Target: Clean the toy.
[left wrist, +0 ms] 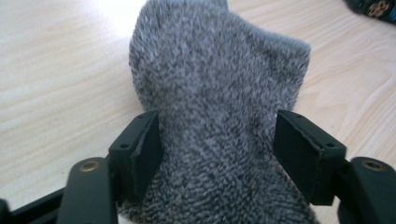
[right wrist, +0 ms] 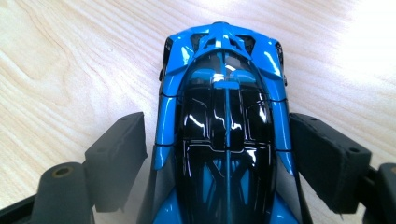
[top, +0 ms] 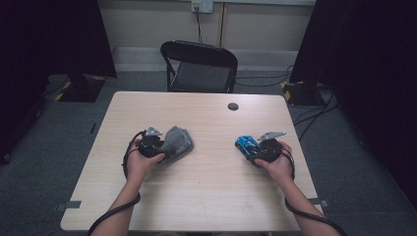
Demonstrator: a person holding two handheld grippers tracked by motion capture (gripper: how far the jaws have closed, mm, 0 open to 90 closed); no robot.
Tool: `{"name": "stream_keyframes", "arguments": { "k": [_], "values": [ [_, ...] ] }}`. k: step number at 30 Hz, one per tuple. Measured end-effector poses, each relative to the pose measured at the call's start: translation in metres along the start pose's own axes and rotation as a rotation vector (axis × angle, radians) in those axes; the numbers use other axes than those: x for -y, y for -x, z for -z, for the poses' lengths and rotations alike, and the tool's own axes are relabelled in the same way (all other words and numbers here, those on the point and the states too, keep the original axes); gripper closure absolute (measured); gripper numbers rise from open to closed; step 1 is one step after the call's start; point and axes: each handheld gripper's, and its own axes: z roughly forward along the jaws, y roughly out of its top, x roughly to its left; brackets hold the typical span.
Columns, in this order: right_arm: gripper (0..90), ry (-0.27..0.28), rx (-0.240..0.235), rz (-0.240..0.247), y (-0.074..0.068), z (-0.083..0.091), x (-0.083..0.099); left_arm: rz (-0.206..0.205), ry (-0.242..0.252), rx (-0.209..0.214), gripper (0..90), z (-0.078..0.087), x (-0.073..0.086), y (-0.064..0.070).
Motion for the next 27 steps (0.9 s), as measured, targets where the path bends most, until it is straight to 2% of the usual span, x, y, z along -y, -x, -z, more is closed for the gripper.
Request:
{"name": "stream_keyframes", "arguments": {
  "k": [3,7,18,27],
  "values": [
    [18.1,0.004,-0.001,0.003,-0.001,0.002,-0.003,-0.001,0.013,-0.001,28.5,0.002,-0.003,0.002],
    [17.8,0.019,-0.004,0.006,-0.002,0.007,-0.009,-0.023,0.014,0.000,27.0,0.005,-0.008,0.004],
    [16.0,0.019,-0.065,0.043,-0.013,0.014,-0.022,-0.033,0.016,0.030,21.7,0.014,-0.015,0.013],
    [15.8,0.024,-0.092,0.079,-0.028,0.018,-0.031,-0.044,0.024,0.085,18.4,0.020,-0.021,0.027]
  ]
}}
